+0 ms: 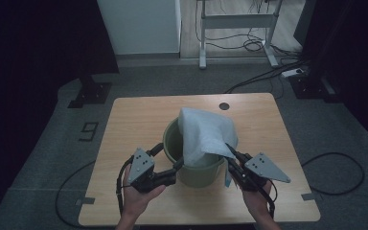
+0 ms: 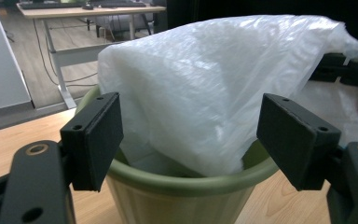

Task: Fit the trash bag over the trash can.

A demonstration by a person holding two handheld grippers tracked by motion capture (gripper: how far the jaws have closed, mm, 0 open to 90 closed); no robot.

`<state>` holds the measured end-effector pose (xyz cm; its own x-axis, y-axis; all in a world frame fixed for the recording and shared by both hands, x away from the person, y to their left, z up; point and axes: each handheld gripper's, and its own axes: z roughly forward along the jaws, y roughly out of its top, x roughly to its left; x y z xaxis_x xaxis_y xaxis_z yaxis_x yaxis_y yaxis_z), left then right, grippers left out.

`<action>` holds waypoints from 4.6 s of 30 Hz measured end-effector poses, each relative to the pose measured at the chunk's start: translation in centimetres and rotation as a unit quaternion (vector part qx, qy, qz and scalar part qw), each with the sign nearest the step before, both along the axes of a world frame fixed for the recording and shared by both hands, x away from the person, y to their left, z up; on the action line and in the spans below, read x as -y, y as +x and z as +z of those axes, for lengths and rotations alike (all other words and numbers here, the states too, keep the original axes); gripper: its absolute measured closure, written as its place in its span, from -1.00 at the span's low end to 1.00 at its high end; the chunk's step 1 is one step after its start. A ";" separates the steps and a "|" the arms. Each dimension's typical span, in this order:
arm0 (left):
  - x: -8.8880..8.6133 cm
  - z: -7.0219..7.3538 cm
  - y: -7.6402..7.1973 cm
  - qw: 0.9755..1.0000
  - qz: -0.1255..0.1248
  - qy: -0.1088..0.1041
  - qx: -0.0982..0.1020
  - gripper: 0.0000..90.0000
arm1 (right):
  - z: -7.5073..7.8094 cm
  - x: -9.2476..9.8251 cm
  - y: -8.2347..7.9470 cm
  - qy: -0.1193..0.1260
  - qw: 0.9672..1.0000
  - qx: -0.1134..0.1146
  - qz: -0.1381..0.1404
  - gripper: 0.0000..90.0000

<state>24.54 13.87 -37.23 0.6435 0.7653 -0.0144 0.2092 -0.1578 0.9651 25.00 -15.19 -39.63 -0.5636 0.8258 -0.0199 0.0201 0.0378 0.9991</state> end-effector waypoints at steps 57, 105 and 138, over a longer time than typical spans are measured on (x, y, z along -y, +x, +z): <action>-1.3 0.6 1.7 0.996 0.008 -0.084 -0.004 1.00 | -5.6 3.2 -1.7 -0.023 0.994 -0.084 -0.070 -0.01; -7.2 -4.2 0.1 0.992 0.049 -0.104 -0.046 0.97 | -3.0 5.8 -3.1 -0.009 0.998 -0.053 -0.038 -0.37; -7.1 -4.0 -1.1 0.996 0.033 -0.083 -0.028 0.56 | -3.7 0.9 -3.2 -0.012 0.998 -0.057 0.006 0.85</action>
